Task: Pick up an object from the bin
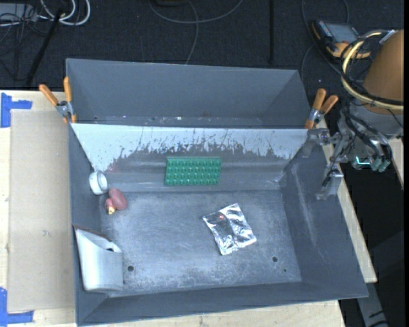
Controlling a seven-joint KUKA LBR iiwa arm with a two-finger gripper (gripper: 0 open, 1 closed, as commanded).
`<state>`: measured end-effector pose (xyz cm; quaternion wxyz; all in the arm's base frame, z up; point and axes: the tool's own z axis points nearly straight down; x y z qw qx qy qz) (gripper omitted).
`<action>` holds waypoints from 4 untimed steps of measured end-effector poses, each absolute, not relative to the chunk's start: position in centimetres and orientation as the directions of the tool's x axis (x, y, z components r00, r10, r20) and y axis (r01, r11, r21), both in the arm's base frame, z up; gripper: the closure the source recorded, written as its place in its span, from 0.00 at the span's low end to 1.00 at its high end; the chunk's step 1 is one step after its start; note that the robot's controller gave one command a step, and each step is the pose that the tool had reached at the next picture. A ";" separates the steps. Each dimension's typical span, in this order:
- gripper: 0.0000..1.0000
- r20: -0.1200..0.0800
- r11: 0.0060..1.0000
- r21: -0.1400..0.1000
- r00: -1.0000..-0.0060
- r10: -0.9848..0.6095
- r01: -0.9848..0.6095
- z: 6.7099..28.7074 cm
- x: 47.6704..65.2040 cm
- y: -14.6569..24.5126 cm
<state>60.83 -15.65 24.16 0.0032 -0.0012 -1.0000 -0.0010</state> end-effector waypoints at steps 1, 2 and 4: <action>0.00 0.006 0.996 0.005 -0.996 -0.090 -0.090 15.0 61.6 -9.0; 0.00 0.005 0.962 0.005 -0.962 -0.274 -0.274 6.6 59.7 -2.0; 0.00 0.000 0.961 0.000 -0.961 -0.276 -0.276 7.0 59.9 -2.2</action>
Offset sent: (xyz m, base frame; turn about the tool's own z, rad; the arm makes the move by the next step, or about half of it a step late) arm 0.0087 0.0623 -0.0865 -0.0863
